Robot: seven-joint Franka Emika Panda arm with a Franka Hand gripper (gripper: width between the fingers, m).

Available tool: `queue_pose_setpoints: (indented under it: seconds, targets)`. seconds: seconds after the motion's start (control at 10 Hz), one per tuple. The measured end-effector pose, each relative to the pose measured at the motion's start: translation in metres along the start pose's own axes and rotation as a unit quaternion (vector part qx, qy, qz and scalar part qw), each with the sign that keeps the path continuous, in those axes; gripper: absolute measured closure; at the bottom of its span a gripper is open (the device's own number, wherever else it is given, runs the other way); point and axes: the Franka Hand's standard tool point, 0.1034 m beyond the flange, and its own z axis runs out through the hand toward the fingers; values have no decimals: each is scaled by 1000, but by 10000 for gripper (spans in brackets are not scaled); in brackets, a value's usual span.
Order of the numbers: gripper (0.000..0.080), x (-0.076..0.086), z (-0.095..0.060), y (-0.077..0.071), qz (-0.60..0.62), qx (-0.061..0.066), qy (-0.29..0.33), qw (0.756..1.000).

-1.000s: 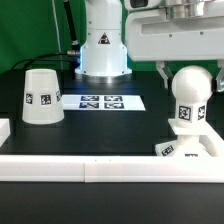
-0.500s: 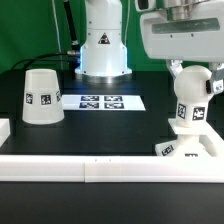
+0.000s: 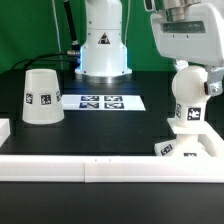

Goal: Assemble lamp

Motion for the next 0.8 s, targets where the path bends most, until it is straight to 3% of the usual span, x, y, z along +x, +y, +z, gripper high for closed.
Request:
queue_pose_setpoints:
  seconds: [0.2,0.3,0.8]
  targets:
    - [109,-1,0,6,-85,-24,-13,996]
    - [101,-1,-2,2,-148,-28,-20,988]
    - [101,1,-2,1,-337,-26,-22,941]
